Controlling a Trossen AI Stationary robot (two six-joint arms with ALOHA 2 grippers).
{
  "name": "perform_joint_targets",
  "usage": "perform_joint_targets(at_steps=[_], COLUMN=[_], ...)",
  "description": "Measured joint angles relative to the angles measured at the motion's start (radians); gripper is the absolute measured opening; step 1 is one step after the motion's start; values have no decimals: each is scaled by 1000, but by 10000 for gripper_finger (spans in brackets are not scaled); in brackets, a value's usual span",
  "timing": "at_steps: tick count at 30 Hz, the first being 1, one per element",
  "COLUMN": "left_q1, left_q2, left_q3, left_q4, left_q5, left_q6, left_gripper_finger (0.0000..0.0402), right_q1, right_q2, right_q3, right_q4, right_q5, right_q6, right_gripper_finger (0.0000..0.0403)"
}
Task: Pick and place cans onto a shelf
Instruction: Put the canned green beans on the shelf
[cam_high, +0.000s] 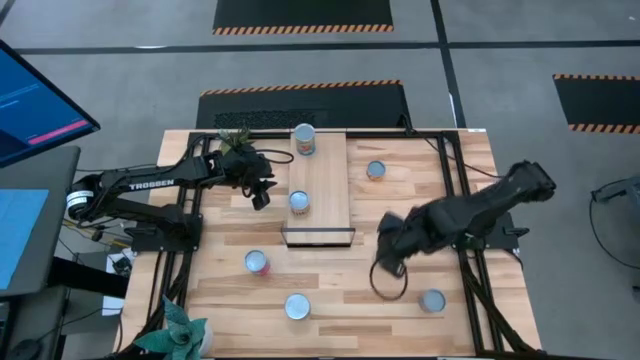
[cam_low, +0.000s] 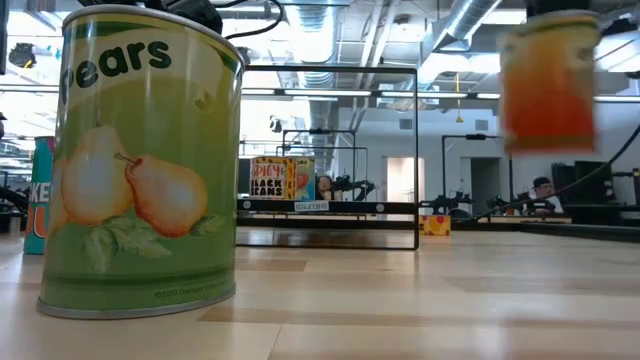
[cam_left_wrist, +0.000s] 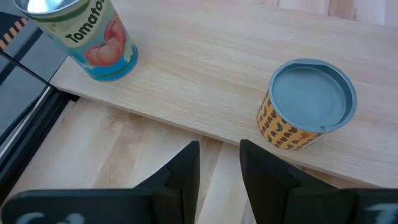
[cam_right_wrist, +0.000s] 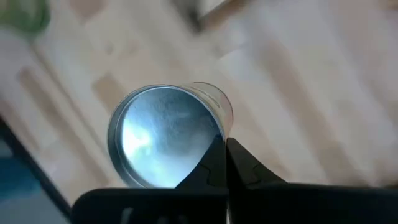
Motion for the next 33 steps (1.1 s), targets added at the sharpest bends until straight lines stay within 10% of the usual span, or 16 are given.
perform_joint_targets(at_steps=[13,33], left_q1=[0,0], left_q2=[0,0], left_q3=[0,0], left_q4=[35,54], left_q5=[-2,-11], left_q6=[-17,-68], left_gripper_finger=[103,103], right_q1=[-463,-851], right_q2=[-32,226], right_q3=[43,42], right_q4=[63,635], right_q5=[211,15], right_q6=[-232,-672], right_gripper_finger=[0,0])
